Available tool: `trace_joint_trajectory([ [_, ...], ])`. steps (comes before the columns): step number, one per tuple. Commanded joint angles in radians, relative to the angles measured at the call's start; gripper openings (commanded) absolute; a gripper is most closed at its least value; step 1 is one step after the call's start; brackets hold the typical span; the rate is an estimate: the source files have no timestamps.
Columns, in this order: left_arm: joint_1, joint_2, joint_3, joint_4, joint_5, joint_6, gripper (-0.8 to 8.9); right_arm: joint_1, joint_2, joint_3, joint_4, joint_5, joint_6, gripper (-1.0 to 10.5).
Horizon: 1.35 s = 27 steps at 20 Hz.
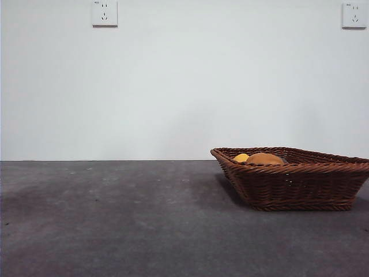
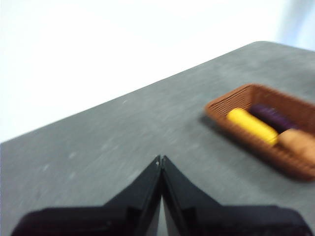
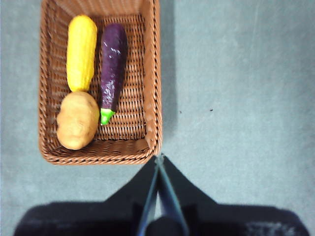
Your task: Help me put the vegetables on the table into the basket
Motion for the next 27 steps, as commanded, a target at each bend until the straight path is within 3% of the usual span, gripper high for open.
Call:
trace_joint_trajectory([
  [1,0.064,-0.17,-0.261,0.118,-0.027,-0.087,-0.03,0.0,0.025,-0.005,-0.02,0.001,-0.003,0.0],
  [4,0.116,-0.327,-0.456,0.146,-0.064,-0.177,-0.03,0.0,0.044,-0.005,-0.02,0.001,-0.003,0.0],
  [12,0.129,-0.534,-0.662,0.144,-0.141,-0.195,-0.03,0.0,0.046,-0.005,0.2,0.002,-0.003,0.0],
  [18,0.129,-0.601,-0.664,0.086,-0.254,-0.196,-0.03,0.0,0.046,-0.005,0.437,0.002,-0.003,0.0],
  [27,0.129,-0.6,-0.664,0.089,-0.242,-0.216,-0.03,0.0,0.046,-0.005,0.546,0.002,-0.003,0.0],
])
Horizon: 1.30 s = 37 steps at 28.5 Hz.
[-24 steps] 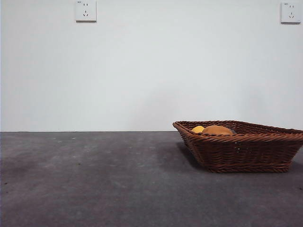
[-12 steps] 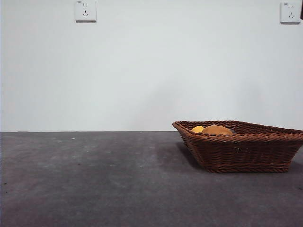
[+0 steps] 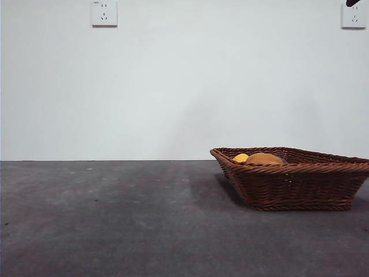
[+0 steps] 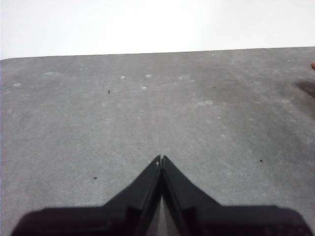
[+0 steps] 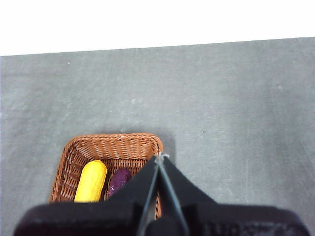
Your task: Help me put the vegetables on the table into the basket
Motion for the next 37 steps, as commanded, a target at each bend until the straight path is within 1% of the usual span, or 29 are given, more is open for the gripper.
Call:
trace_joint_trajectory([
  [1,0.003,0.002,-0.011,0.005,0.001,-0.011,-0.03,0.0,0.007,-0.005,0.008,0.002,-0.003,0.0],
  [15,0.003,0.01,-0.011,0.005,0.001,-0.011,-0.03,0.0,0.007,-0.005,0.007,0.0,-0.003,0.0],
  [21,0.003,0.01,-0.011,0.005,0.001,-0.011,-0.03,-0.008,-0.012,-0.006,0.006,0.092,-0.003,0.0],
  [28,0.003,0.01,-0.011,0.005,0.001,-0.011,-0.03,-0.007,-0.15,-0.044,0.017,0.101,-0.003,0.0],
  [31,0.003,0.01,-0.011,0.005,0.001,-0.011,-0.03,-0.007,-0.254,-0.158,0.112,0.101,-0.003,0.0],
  [37,0.003,0.01,-0.011,0.005,0.001,-0.011,-0.03,-0.007,-0.539,-0.595,0.489,0.102,-0.003,0.0],
])
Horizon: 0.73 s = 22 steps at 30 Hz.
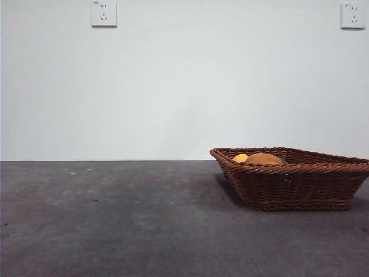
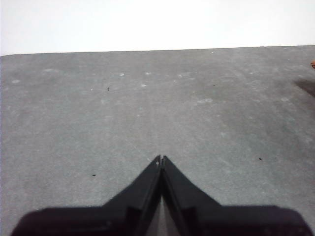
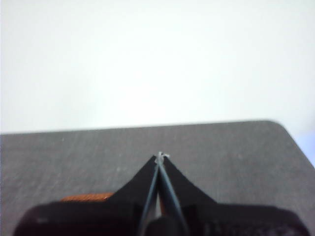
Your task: Help me put the vegetables on the table into the basket
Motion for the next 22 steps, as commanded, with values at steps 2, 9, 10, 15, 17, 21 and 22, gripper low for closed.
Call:
trace_joint_trajectory([
  [2,0.003,0.0,-0.011,0.005,0.001,-0.005,-0.03,0.0,-0.207,-0.345,0.195,0.002,0.0,0.0],
  [9,0.003,0.0,-0.011,0.005,0.001,-0.005,-0.03,-0.001,-0.657,-0.937,0.502,0.057,-0.024,0.0],
  [10,0.003,0.0,-0.011,0.005,0.001,-0.005,-0.03,-0.001,-0.725,-1.009,0.525,0.069,-0.024,0.0],
  [15,0.003,0.0,-0.01,0.005,0.001,-0.005,-0.03,-0.001,-0.908,-1.183,0.474,0.059,-0.02,0.0],
  [17,0.003,0.0,-0.01,0.005,0.001,-0.005,-0.03,-0.001,-0.932,-1.199,0.404,0.06,-0.021,0.0],
  [21,0.003,0.0,-0.011,0.005,0.001,-0.005,-0.03,-0.001,-0.938,-1.205,0.327,0.06,-0.022,0.0],
  [22,0.003,0.0,-0.011,0.005,0.001,-0.005,-0.03,-0.001,-0.94,-1.21,0.327,0.06,-0.022,0.0],
])
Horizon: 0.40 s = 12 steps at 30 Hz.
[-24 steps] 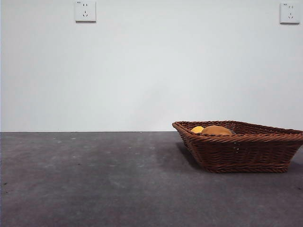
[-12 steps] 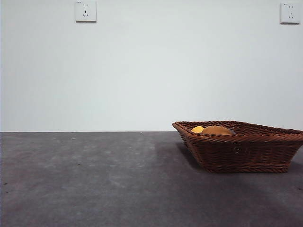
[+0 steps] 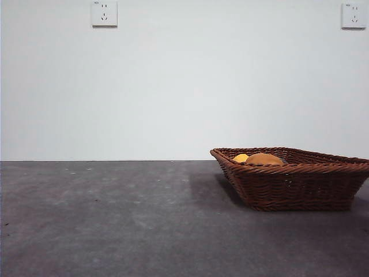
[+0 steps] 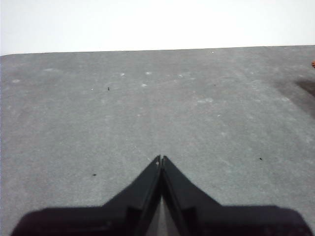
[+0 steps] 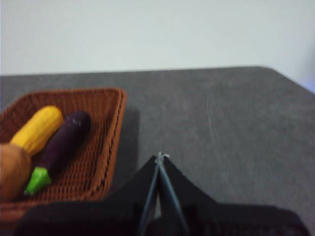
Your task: Help me put the vegetables on the table into the basket
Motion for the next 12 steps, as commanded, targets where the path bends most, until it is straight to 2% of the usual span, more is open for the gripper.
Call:
trace_joint_trajectory([
  [1,0.003,-0.001,-0.01,0.005,0.001,-0.005,-0.03,-0.001,-0.006,-0.014,0.003,0.001,-0.007,0.0],
  [12,0.003,-0.001,-0.01,0.005,0.001,-0.005,-0.03,-0.001,-0.029,-0.029,-0.06,-0.002,-0.004,0.0],
])
